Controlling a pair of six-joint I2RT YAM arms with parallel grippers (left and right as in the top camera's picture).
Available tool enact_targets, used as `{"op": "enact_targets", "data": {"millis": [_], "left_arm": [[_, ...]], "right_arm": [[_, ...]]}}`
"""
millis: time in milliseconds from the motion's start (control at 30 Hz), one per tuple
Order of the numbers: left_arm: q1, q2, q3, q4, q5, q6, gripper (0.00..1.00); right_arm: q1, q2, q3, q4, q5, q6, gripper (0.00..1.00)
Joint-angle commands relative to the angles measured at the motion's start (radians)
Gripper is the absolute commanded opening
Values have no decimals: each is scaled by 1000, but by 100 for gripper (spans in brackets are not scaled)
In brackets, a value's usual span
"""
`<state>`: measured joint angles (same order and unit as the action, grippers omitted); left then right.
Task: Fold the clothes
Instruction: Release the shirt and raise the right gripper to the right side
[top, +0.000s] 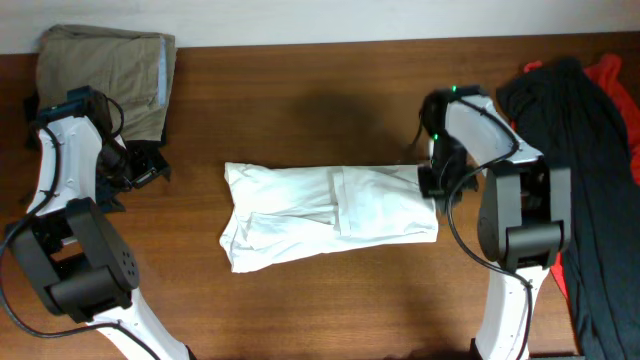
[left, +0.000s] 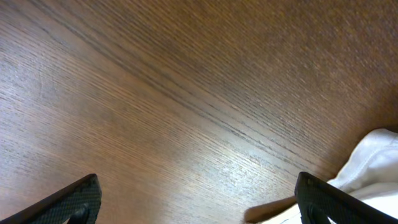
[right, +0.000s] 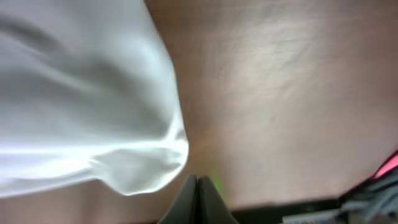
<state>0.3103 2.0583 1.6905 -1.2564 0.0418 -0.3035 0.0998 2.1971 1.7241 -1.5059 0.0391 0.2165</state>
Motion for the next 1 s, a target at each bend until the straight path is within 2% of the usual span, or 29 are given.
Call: {"op": "enact_targets", "data": {"millis": [0, 33, 67, 100, 133, 200, 267, 433, 467, 533, 633, 700, 800, 833, 967], "left_arm": [[-3, 1, -4, 0, 7, 1, 99], [-3, 1, -4, 0, 8, 1, 99], [-3, 1, -4, 1, 8, 1, 99], [-3, 1, -4, 0, 7, 1, 99], [-3, 1, -4, -1, 7, 1, 99], [-3, 1, -4, -1, 7, 1, 99], [-3, 1, -4, 0, 7, 1, 99], [-3, 1, -5, -2, 7, 2, 99], [-3, 1, -7, -5, 7, 2, 99], [-3, 1, -9, -3, 7, 1, 99], [-3, 1, -9, -1, 7, 2, 99], [-3, 1, -9, -1, 7, 1, 99], [-3, 1, -9, 3, 7, 1, 99], [-3, 1, -9, 7, 7, 1, 99], [-5, 1, -9, 10, 7, 1, 99]], "right_arm": [[20, -27, 126, -6, -162, -72, 4], [45, -27, 129, 32, -328, -199, 4], [76, -24, 117, 74, -410, -246, 6], [127, -19, 90, 111, -406, -246, 15], [166, -13, 63, 142, -407, -242, 18], [239, 0, 8, 197, -406, -205, 19], [330, 23, -86, 326, -407, -129, 29], [425, 24, -136, 541, -454, -31, 29], [418, 24, -114, 538, -455, -19, 25], [371, 15, 0, 427, -454, -21, 21], [247, 12, 236, 225, -454, -116, 29], [147, 12, 267, 177, -454, -174, 33], [12, 17, 137, 181, -493, -254, 32], [-3, 17, 60, 224, -554, -291, 32], [-14, 18, -190, 496, -545, -278, 38]]}}
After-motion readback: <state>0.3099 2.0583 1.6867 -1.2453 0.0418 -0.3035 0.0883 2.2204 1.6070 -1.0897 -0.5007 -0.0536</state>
